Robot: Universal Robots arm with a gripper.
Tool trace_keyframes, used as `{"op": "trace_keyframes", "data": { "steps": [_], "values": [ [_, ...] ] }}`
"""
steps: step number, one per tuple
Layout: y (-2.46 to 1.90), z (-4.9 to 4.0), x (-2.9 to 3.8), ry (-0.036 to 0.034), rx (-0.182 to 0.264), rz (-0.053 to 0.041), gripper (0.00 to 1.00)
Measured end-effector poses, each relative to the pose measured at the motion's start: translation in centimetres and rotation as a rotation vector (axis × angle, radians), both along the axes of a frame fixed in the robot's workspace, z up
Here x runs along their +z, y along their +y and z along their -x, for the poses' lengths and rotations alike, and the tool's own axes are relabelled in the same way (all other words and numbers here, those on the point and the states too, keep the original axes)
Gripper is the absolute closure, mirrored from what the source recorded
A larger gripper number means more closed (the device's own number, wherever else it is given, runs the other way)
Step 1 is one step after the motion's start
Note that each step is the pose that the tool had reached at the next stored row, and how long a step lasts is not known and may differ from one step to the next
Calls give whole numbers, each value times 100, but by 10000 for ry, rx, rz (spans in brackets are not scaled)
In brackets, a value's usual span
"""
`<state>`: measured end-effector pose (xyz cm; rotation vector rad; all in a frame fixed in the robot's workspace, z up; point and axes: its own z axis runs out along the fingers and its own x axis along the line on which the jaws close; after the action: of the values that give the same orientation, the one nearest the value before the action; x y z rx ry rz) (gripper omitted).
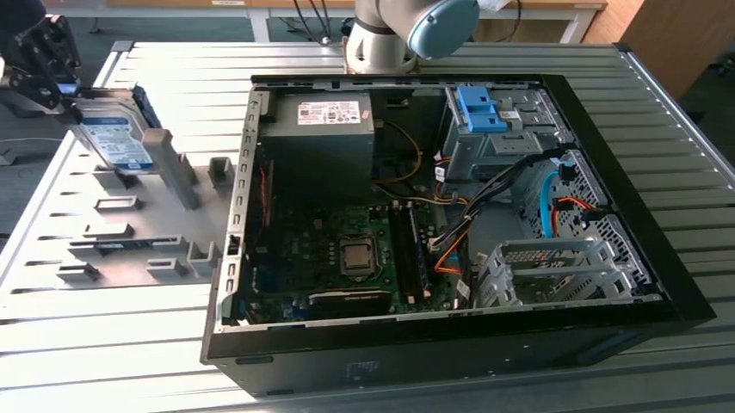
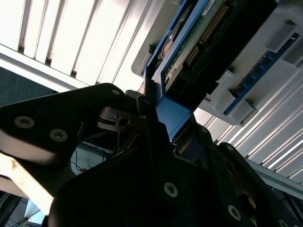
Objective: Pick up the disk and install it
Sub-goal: 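Pick up the disk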
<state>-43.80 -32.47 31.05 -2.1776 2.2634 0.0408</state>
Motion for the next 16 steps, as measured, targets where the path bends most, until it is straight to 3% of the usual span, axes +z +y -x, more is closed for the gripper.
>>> {"op": "trace_keyframes", "data": {
  "steps": [16],
  "values": [
    [2,0,274,-1,0,0,63]
  ]
}}
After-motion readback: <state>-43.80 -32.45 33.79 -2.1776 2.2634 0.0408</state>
